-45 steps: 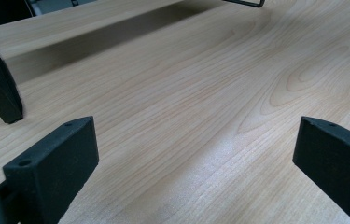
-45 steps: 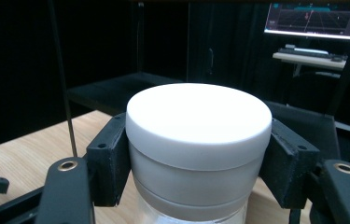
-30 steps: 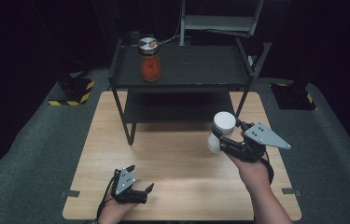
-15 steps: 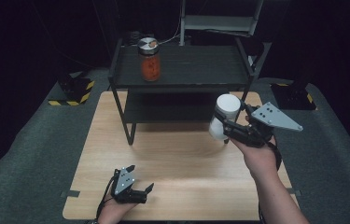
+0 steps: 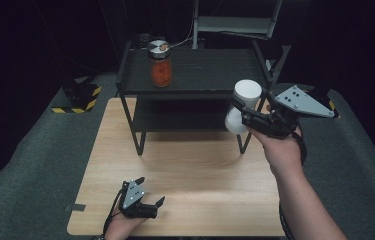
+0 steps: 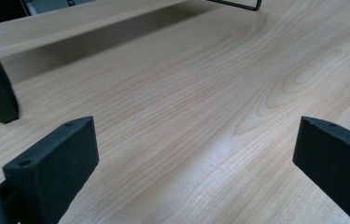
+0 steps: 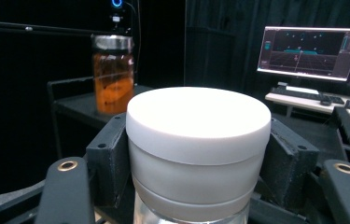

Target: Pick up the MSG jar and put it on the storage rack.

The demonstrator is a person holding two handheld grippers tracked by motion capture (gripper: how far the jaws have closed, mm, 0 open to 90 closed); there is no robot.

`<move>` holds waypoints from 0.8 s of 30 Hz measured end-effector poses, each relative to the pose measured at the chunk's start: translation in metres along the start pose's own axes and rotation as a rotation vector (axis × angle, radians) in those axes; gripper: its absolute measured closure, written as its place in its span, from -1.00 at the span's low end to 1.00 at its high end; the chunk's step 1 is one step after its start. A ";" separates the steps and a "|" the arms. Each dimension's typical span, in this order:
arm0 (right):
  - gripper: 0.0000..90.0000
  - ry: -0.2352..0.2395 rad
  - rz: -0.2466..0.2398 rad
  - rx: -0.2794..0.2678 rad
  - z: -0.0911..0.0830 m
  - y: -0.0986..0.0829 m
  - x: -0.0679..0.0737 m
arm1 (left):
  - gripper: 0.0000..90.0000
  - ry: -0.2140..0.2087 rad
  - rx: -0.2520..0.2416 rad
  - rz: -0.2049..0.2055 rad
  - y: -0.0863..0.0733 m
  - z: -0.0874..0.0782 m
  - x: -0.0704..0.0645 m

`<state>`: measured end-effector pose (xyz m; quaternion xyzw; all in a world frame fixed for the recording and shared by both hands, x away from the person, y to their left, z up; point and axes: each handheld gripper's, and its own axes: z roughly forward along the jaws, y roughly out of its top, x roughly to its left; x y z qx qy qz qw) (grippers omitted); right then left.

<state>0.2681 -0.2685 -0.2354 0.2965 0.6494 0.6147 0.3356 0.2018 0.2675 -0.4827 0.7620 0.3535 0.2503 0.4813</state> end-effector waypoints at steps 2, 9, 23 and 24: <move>-0.26 -0.006 -0.001 -0.003 0.003 0.007 -0.001 | -0.99 0.000 0.000 0.002 0.000 0.000 0.000; -0.26 -0.021 -0.015 -0.015 0.013 0.027 -0.003 | -0.99 -0.002 -0.003 -0.001 -0.001 0.000 0.000; -0.26 -0.048 -0.017 -0.026 0.038 0.053 -0.005 | -0.99 -0.005 -0.009 -0.007 -0.002 -0.001 0.001; -0.26 -0.050 -0.018 -0.028 0.042 0.055 -0.005 | -0.99 -0.005 -0.009 -0.008 -0.002 -0.001 0.001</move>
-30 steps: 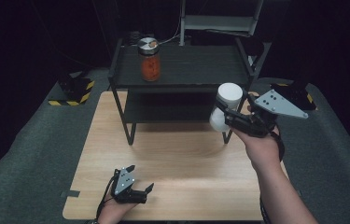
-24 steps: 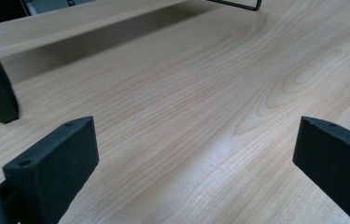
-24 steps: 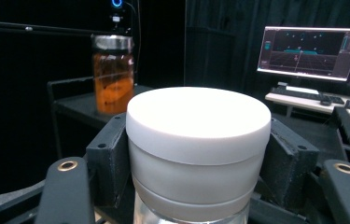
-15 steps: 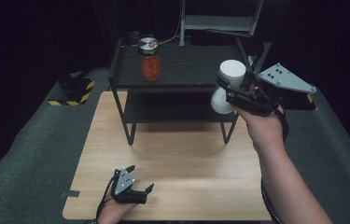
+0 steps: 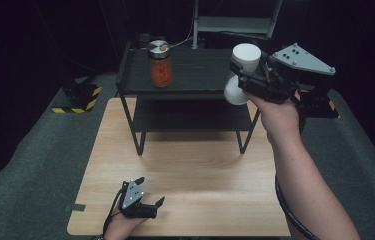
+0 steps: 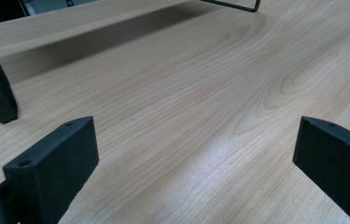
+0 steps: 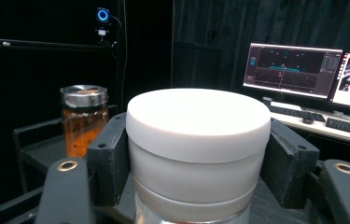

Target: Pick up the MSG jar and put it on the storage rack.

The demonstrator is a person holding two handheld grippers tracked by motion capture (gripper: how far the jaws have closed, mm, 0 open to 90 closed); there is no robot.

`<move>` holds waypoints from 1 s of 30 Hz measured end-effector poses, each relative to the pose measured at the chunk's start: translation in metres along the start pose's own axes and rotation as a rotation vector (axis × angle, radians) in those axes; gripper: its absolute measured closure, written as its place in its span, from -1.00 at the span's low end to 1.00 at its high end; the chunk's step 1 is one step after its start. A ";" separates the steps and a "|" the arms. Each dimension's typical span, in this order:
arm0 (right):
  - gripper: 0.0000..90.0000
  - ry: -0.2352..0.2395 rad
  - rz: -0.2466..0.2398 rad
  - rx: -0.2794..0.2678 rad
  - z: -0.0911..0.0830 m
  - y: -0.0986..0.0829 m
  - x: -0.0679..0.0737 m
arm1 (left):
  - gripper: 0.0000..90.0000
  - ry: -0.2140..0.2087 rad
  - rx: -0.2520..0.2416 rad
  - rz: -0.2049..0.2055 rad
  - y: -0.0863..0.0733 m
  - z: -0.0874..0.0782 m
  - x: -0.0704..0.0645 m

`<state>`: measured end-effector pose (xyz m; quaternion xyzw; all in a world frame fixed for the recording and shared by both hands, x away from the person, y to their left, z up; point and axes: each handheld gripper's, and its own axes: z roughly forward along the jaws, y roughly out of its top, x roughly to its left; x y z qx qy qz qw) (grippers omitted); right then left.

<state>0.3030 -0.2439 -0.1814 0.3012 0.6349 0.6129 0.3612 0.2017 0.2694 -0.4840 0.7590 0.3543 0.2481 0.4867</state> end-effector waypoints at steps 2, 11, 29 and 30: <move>-0.26 -0.006 0.000 0.000 0.007 0.002 0.000 | -0.99 0.001 -0.001 -0.004 0.000 -0.001 0.000; -0.26 -0.013 0.009 0.006 0.033 0.001 -0.003 | -0.99 -0.002 -0.008 -0.010 -0.002 -0.001 0.001; -0.26 -0.050 0.020 0.045 0.072 0.002 -0.014 | -0.99 -0.012 -0.014 -0.013 -0.003 -0.002 0.003; -0.26 -0.052 0.023 0.044 0.072 0.002 -0.014 | -0.99 -0.012 -0.013 -0.013 -0.003 -0.002 0.003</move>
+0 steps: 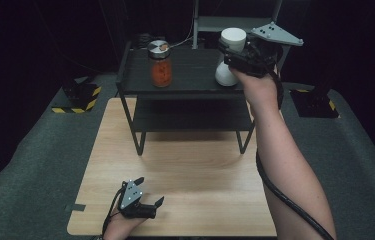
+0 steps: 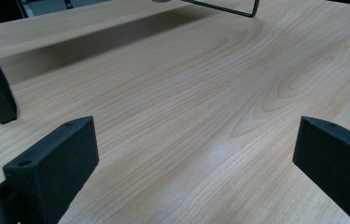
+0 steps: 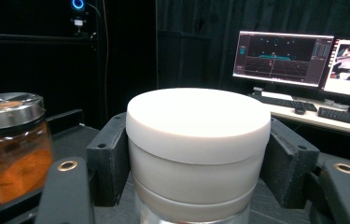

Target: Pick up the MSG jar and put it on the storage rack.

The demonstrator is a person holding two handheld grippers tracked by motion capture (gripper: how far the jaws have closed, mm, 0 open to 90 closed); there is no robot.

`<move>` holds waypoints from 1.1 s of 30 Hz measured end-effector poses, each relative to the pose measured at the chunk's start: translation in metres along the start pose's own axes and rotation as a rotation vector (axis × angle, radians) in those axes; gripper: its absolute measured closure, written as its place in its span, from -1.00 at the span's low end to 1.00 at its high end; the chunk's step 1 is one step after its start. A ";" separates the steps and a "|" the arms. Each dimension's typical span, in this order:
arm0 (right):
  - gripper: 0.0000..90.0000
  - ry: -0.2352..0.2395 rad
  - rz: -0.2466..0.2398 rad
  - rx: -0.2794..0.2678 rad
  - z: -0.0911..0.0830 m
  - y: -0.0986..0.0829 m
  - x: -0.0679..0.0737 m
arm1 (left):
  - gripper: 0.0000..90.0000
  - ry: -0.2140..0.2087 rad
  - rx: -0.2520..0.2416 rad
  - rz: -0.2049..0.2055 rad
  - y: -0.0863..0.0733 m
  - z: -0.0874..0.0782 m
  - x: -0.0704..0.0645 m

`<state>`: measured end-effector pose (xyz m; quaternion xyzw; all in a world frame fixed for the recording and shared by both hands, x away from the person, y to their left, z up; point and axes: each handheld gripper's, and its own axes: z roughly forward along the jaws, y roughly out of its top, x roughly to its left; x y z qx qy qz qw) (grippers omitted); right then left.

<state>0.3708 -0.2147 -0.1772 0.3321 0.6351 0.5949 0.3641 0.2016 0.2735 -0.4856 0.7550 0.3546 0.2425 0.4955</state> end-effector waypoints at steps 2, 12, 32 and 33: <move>-0.26 -0.003 0.000 0.002 0.002 0.001 -0.001 | -0.99 -0.001 0.000 -0.001 0.000 0.000 0.000; -0.26 -0.002 0.016 0.005 0.007 -0.003 -0.003 | -0.99 -0.003 0.000 0.002 0.000 0.000 0.000; -0.46 0.006 0.043 0.003 0.007 -0.005 -0.004 | -0.99 -0.006 0.001 0.007 0.000 0.000 0.001; -0.48 0.006 0.040 0.007 0.007 -0.005 -0.004 | -0.99 -0.007 0.001 0.007 0.000 0.000 0.001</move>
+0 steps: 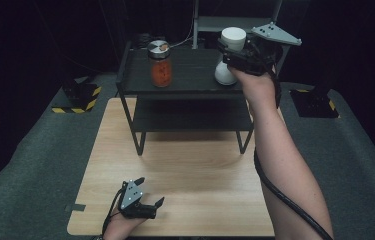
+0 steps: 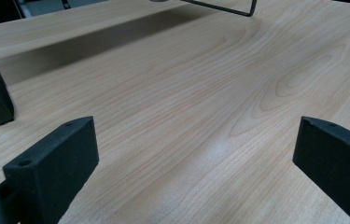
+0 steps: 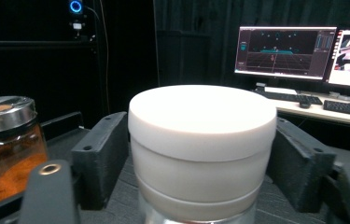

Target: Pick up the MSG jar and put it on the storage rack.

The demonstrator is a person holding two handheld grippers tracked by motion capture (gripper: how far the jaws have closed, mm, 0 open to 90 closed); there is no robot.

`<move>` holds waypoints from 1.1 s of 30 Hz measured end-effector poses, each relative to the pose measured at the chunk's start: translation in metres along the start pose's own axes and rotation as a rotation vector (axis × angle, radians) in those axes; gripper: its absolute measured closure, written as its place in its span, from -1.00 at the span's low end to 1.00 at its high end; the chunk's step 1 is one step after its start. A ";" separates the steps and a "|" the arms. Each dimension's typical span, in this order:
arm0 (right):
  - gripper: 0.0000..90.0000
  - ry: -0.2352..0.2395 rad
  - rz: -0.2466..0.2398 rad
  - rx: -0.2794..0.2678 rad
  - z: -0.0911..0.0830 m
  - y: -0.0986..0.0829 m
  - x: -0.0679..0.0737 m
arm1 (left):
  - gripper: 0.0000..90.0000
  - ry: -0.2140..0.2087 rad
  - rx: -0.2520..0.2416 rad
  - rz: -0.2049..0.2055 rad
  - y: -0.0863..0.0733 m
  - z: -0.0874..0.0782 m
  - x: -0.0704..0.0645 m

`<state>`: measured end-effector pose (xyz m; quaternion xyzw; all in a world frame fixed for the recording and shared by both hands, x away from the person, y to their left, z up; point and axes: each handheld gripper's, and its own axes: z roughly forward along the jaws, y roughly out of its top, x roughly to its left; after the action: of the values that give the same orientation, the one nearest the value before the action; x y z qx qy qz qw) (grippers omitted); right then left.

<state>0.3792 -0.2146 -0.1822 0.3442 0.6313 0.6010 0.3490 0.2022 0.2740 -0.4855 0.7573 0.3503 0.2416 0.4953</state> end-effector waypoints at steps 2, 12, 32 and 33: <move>-0.53 -0.004 -0.006 0.006 0.000 0.000 0.001 | -0.99 -0.001 0.000 0.001 0.000 0.000 0.000; -0.97 -0.009 -0.012 0.001 -0.009 -0.001 0.004 | -0.99 -0.001 0.002 0.004 0.000 0.000 0.000; -1.00 0.025 -0.026 -0.023 -0.045 -0.023 0.006 | -0.99 0.004 0.009 0.009 0.002 0.001 -0.001; -1.00 0.027 -0.028 -0.021 -0.046 -0.025 0.006 | -0.99 0.004 0.009 0.007 0.002 0.001 -0.001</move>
<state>0.3362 -0.2341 -0.2062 0.3234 0.6343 0.6073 0.3526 0.2024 0.2719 -0.4844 0.7603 0.3496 0.2431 0.4906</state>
